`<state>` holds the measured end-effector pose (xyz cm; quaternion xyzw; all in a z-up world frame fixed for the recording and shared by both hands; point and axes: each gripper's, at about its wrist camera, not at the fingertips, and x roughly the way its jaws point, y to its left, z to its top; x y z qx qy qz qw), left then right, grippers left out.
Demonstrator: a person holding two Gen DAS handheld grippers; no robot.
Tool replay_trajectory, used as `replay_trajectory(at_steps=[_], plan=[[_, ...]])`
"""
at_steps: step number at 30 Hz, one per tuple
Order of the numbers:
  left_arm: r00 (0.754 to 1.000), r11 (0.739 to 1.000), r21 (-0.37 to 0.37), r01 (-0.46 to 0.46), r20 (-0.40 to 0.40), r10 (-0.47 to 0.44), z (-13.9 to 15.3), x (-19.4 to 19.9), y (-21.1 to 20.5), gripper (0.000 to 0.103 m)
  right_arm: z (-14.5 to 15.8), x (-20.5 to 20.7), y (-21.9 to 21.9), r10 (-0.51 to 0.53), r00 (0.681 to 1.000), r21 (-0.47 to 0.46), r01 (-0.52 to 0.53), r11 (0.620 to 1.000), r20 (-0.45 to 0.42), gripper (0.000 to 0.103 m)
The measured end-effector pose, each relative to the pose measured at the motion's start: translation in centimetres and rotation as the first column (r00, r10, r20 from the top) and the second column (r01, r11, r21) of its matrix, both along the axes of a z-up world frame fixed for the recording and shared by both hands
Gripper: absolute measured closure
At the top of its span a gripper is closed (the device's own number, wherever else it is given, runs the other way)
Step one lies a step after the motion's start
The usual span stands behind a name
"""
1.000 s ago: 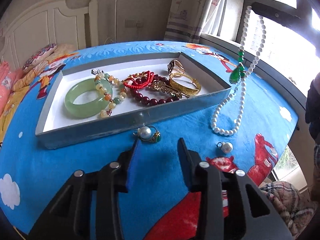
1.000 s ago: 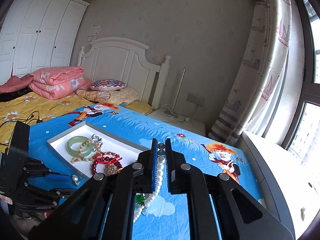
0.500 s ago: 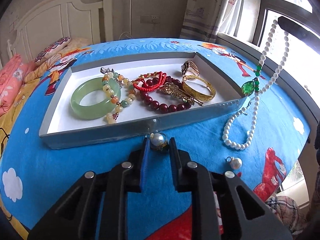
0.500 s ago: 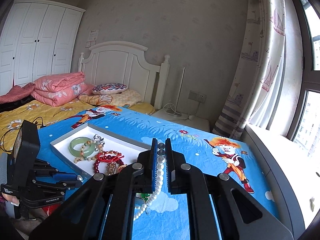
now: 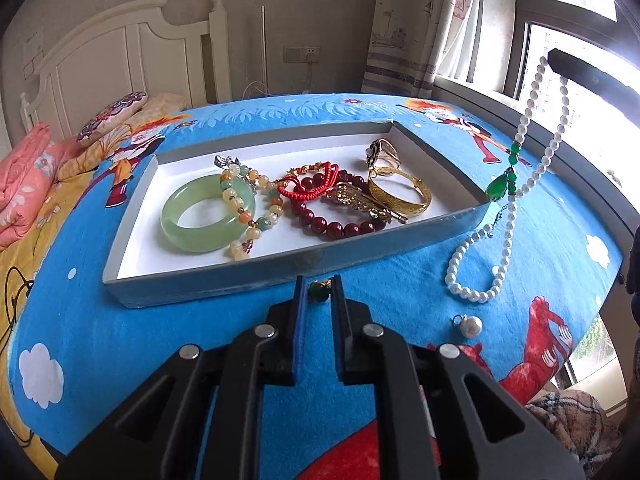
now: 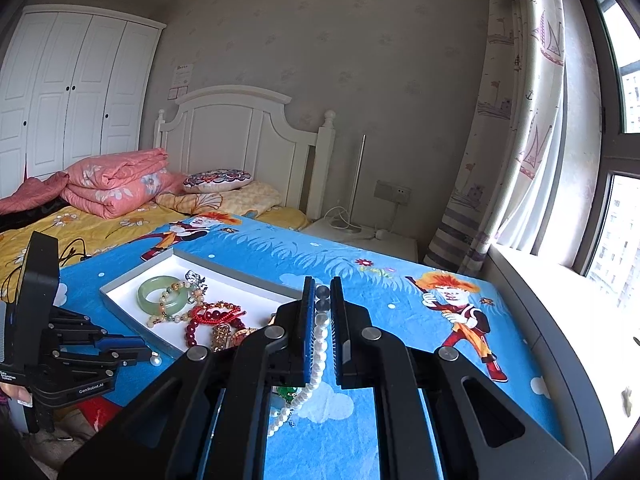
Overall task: Organize jewelry
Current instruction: 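Lift the pearl necklace high with the right tool while the left tool grasps a pearl earring, then lower the pearl necklace into the tray with the right tool while the left tool drops the earring there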
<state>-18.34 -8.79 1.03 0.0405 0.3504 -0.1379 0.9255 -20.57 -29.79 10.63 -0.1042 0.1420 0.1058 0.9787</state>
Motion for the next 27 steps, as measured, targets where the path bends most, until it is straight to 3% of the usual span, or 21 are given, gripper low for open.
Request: replay_trajectory(at_steps=[7, 16, 27], plan=[[1.000, 0.999, -0.037, 0.006, 0.027, -0.005, 1.4, 0.3, 1.0, 0.092, -0.2, 0.1, 0.1, 0.006, 1.000, -0.001, -0.006, 1.000, -0.006, 0.096], [0.999, 1.000, -0.009, 0.000, 0.036, 0.000, 1.4, 0.3, 0.8, 0.092, -0.1, 0.2, 0.0, 0.001, 1.000, -0.003, -0.001, 1.000, -0.002, 0.096], [0.998, 1.000, 0.000, -0.001, 0.060, 0.001, 2.1, 0.0, 1.0, 0.092, 4.3, -0.3, 1.2, 0.033, 0.995, -0.017, -0.032, 0.999, 0.097, 0.096]])
